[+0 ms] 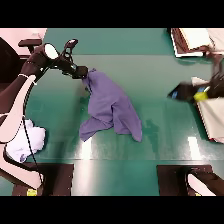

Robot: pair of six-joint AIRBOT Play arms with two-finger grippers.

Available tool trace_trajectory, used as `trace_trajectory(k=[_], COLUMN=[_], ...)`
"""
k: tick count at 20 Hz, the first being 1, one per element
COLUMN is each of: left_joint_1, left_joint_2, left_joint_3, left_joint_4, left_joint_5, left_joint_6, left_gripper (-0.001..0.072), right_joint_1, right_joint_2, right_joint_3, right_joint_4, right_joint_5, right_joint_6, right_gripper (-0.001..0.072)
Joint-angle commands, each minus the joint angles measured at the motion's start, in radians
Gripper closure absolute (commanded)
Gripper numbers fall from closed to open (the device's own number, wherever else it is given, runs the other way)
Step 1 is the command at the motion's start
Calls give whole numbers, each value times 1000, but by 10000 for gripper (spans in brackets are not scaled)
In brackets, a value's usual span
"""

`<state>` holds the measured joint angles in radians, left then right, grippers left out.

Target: Fold the shirts.

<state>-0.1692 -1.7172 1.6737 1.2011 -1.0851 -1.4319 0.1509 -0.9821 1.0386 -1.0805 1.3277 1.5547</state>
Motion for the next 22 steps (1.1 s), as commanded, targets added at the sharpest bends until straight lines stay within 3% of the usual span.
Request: trace_trajectory(k=[1,6,10,12,13,14,15,19,22], left_joint_1=[16,16,16,16,16,16,16,16,16], left_joint_2=[10,10,10,10,10,10,10,10,10], left_joint_3=[6,6,6,2,-9,-26,-48,-156,-153], left_joint_4=[57,63,111,143,161,178,192,264,399], left_joint_5=[-25,-23,-30,-35,-35,-35,-33,8,20], left_joint_6=[0,0,0,0,0,-1,-1,-17,-122], left_gripper=[676,676,676,676,676,676,676,677,677], right_joint_1=[17,167,254,266,264,256,245,171,88], right_joint_2=[-44,-233,-379,-423,-435,-441,-442,-418,-338], right_joint_3=[-315,-412,-330,-283,-261,-239,-214,-80,40], right_joint_4=[119,303,300,300,298,283,258,116,-11], right_joint_5=[-49,-193,-230,-249,-256,-258,-254,-202,-191], right_joint_6=[-6,-122,-128,-155,-155,-155,-155,-140,-95], right_gripper=[196,195,208,479,561,586,695,697,697])
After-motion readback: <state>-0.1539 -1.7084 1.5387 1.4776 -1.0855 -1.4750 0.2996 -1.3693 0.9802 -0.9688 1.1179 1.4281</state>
